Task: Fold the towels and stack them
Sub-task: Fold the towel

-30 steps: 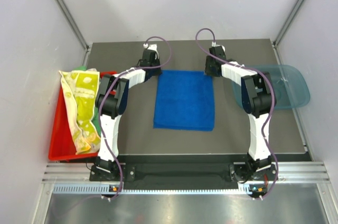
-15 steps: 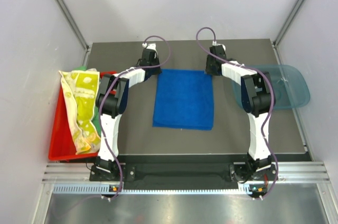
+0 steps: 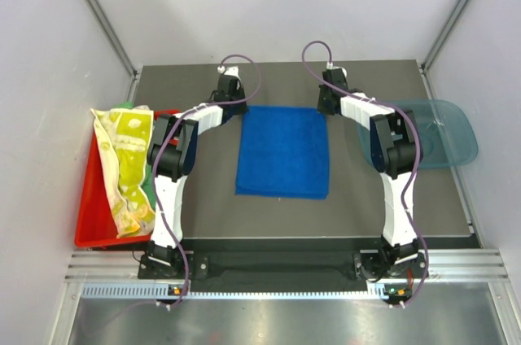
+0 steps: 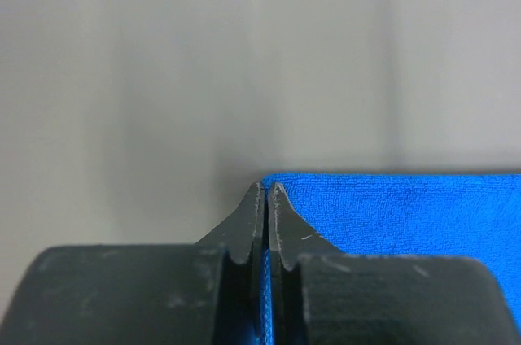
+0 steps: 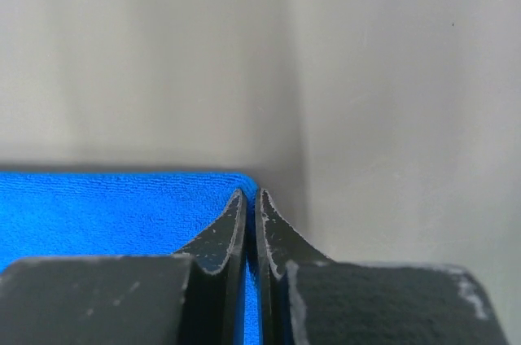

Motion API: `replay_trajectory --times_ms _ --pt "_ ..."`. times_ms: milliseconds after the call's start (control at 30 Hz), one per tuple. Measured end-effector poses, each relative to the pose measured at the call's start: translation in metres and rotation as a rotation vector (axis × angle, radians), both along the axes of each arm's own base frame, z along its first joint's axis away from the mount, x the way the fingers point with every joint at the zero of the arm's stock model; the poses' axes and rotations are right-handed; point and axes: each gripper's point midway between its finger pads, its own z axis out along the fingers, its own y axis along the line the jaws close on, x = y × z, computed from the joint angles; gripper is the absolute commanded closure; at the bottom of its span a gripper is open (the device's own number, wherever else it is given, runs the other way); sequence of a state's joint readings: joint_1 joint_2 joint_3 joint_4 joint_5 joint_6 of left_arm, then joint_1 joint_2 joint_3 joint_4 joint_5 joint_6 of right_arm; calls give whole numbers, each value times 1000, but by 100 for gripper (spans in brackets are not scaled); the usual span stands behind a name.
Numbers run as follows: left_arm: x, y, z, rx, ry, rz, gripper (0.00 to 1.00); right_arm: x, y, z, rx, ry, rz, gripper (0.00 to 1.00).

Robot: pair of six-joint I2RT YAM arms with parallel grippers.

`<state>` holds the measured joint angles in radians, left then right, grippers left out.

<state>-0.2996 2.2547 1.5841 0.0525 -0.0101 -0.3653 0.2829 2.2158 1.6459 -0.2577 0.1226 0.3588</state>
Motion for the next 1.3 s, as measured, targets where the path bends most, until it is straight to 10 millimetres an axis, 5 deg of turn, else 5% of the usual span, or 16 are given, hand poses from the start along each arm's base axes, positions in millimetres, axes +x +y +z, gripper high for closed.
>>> replay_trajectory --times_ms 400,733,867,1100,1300 --pt "0 3 7 -65 -53 28 100 -1 1 9 14 -49 14 100" --pt "-11 5 78 -126 -193 17 100 -14 0 81 66 -210 32 100" --pt "-32 7 81 -153 -192 11 100 -33 -2 90 86 -230 44 100" --pt "-81 14 58 -187 -117 10 100 -77 -1 67 103 -182 69 100" --pt "-123 18 59 -218 -98 9 100 -115 6 60 107 -164 99 100"
